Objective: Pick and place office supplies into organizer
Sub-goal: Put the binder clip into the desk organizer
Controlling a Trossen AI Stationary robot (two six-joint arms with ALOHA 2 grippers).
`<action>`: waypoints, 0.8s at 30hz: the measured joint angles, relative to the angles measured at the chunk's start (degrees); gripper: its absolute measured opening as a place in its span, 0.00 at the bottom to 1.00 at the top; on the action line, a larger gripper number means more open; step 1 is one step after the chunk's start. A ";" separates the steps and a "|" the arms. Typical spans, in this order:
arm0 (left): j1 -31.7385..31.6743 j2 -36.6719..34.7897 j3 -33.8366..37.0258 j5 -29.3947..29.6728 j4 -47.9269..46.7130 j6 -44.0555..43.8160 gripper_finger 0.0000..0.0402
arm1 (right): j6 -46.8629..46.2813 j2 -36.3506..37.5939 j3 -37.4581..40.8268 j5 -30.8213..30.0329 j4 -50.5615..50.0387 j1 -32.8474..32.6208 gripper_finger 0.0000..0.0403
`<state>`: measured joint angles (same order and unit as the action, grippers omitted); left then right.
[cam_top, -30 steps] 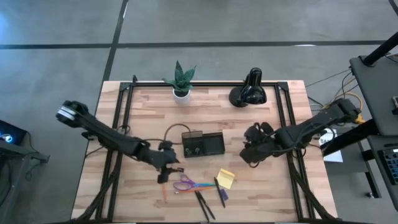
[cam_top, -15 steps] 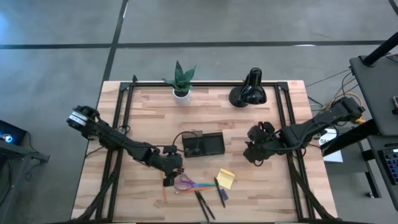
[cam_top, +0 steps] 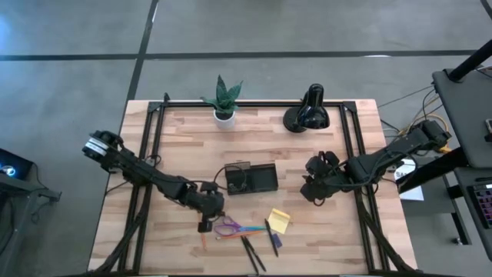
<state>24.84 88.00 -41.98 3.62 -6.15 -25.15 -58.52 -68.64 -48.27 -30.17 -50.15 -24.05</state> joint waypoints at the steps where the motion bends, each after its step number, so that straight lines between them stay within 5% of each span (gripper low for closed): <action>1: 0.00 0.00 0.00 0.00 -0.86 -0.04 0.00 | 0.00 0.00 0.00 0.00 0.02 0.08 0.32; 6: -0.11 -2.25 -1.71 2.80 -5.40 0.11 0.00 | -1.29 0.00 0.00 -0.20 0.02 0.12 0.32; 14: -3.49 -9.64 -2.75 22.56 -1.41 2.03 0.00 | -1.47 0.00 0.00 -1.80 0.22 0.21 0.32; 24: -10.72 0.58 -3.21 19.16 8.31 0.87 0.00 | -1.11 -0.04 0.00 -3.02 0.67 0.19 0.32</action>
<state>14.12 88.59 -45.19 22.77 2.16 -24.28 -59.64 -68.69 -48.27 -33.19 -49.49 -23.86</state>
